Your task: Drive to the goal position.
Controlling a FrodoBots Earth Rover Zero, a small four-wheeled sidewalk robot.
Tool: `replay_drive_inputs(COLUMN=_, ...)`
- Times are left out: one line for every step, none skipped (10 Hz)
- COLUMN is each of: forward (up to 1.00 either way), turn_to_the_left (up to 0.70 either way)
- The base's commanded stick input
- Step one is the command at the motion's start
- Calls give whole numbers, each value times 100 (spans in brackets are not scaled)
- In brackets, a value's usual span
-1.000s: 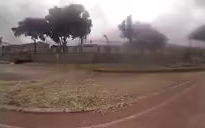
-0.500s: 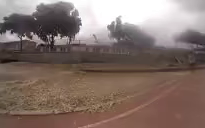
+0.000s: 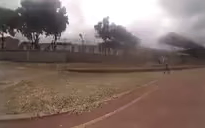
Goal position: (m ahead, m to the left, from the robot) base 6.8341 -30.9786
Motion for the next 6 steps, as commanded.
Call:
replay_drive_inputs(forward=0, turn_to_the_left=0)
replay_drive_inputs(forward=0, turn_to_the_left=-28)
replay_drive_inputs(forward=0, turn_to_the_left=-45)
replay_drive_inputs(forward=0, turn_to_the_left=-45)
replay_drive_inputs(forward=0, turn_to_the_left=-45)
replay_drive_inputs(forward=0, turn_to_the_left=-45)
